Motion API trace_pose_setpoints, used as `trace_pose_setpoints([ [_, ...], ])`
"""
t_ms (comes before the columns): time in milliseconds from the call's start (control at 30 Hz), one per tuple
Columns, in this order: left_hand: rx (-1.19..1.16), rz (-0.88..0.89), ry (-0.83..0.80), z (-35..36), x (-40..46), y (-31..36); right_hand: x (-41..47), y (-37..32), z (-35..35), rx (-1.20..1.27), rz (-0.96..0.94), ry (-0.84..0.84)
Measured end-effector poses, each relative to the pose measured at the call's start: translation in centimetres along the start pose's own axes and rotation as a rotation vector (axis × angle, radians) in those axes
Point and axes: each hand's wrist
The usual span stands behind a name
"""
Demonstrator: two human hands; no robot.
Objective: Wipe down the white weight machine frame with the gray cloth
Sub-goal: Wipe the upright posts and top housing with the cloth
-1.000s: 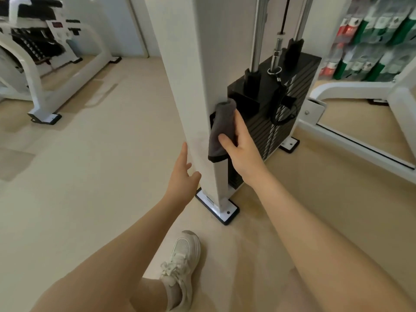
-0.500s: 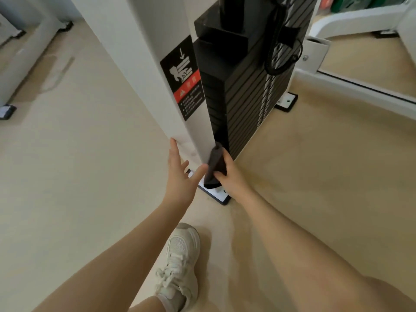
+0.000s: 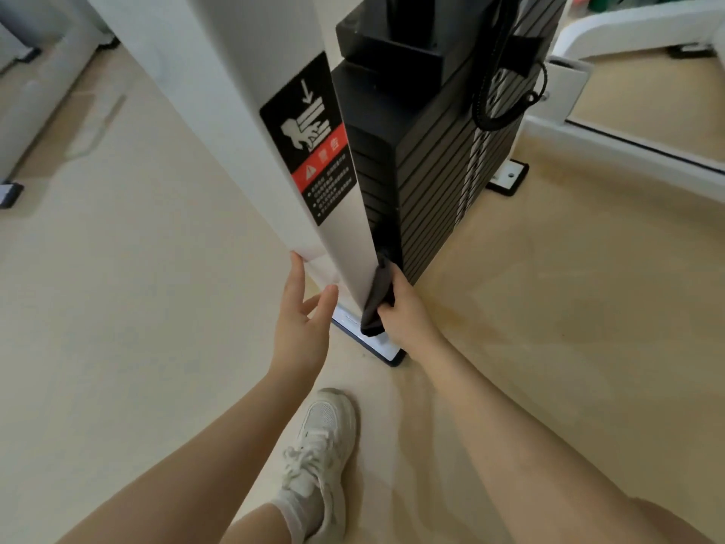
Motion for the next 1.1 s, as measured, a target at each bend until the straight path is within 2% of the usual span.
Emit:
trace_pose_setpoints([
  [233, 0.054, -0.096, -0.039, -2.4, -0.7, 2.6, -1.6, -12.3, -2.4, 0.085, -0.311, -0.079],
  [333, 0.069, -0.048, 0.006, -4.4, -2.1, 4.4, -2.9, -17.3, -3.0, 0.195, -0.390, -0.086],
  [467, -0.011, 0.163, 0.160, -6.9, -4.5, 9.3, -4.0, -23.5, -4.0, 0.214, -0.473, -0.087],
  [633, -0.048, 0.646, 0.385, -9.6, -6.5, 20.0, -5.5, -32.0, -5.0, 0.210, -0.611, -0.086],
  [733, 0.005, 0.880, 0.417, -10.5, -7.7, 25.4, -6.2, -37.1, -5.9, 0.182, -0.706, -0.074],
  [933, 0.063, 0.994, 0.440, -13.1, -8.3, 30.9, -7.0, -45.0, -6.6, 0.149, -0.875, -0.056],
  [1100, 0.092, 1.044, 0.415, -14.3, -7.7, 31.9, -6.2, -42.9, -6.9, 0.125, -0.853, -0.109],
])
Point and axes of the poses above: each hand's wrist, its own x-axis towards the middle knuckle, its own z-axis out of the palm, y = z × x, and after that the axes turned 6 degrees about -z, right-handed
